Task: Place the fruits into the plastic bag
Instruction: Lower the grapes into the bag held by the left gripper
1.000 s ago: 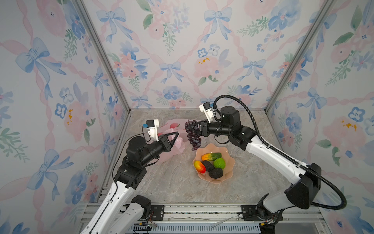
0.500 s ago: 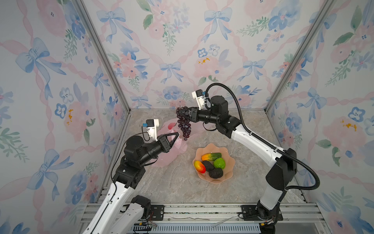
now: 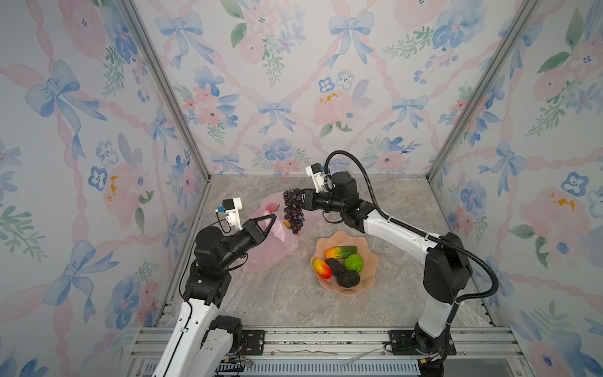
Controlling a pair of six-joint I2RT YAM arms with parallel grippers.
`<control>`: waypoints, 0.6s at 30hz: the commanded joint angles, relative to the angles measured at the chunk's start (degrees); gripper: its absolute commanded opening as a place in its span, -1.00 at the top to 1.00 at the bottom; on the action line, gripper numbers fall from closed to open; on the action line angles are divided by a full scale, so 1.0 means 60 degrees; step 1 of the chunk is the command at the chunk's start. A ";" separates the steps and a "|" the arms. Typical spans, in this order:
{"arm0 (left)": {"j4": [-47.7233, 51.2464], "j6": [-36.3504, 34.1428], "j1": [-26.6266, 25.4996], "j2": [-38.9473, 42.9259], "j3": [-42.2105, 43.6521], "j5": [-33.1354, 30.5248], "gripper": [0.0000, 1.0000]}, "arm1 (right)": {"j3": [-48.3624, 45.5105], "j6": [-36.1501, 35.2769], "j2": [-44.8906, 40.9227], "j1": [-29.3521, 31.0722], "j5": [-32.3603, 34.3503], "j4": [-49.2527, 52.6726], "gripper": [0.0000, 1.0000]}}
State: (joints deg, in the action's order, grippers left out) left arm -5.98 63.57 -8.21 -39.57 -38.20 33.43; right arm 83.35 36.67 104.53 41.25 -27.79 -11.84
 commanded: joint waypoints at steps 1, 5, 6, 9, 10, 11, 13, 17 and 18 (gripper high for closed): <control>-0.1111 0.0968 0.0137 0.0013 0.0254 0.0342 1.00 | -0.0590 -0.0935 -0.0902 0.0494 0.0419 -0.0411 0.42; -0.1098 0.0930 0.0202 -0.0022 0.0259 0.0302 1.00 | -0.1281 -0.1618 -0.1321 0.0931 0.0756 -0.0068 0.42; -0.1098 0.0919 0.0223 -0.0018 0.0262 0.0297 1.00 | -0.1457 -0.1753 -0.1425 0.1034 0.0865 -0.0029 0.42; -0.0995 0.0825 0.0269 -0.0053 0.0247 0.0252 1.00 | -0.1815 -0.2187 -0.1572 0.1318 0.1112 0.0260 0.42; -0.0928 0.0767 0.0283 -0.0069 0.0235 0.0230 1.00 | -0.1928 -0.2301 -0.1797 0.1415 0.1193 0.0338 0.42; -0.0870 0.0698 0.0291 -0.0091 0.0202 0.0201 1.00 | -0.2012 -0.2399 -0.1882 0.1489 0.1199 0.0407 0.42; -0.0769 0.0640 0.0305 -0.0132 0.0163 0.0174 1.00 | -0.2106 -0.2609 -0.1945 0.1639 0.1295 0.0672 0.41; -0.0983 0.0717 0.0328 -0.0201 0.0066 0.0330 1.00 | -0.2073 -0.2636 -0.1711 0.1701 0.0920 0.0981 0.41; -0.0981 0.0700 0.0312 -0.0209 0.0022 0.0378 1.00 | -0.2008 -0.2652 -0.1671 0.1721 0.0738 0.1044 0.41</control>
State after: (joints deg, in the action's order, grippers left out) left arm -10.24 68.18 -6.70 -40.64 -36.75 34.17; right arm 71.20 22.61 94.61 51.11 -21.89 -7.18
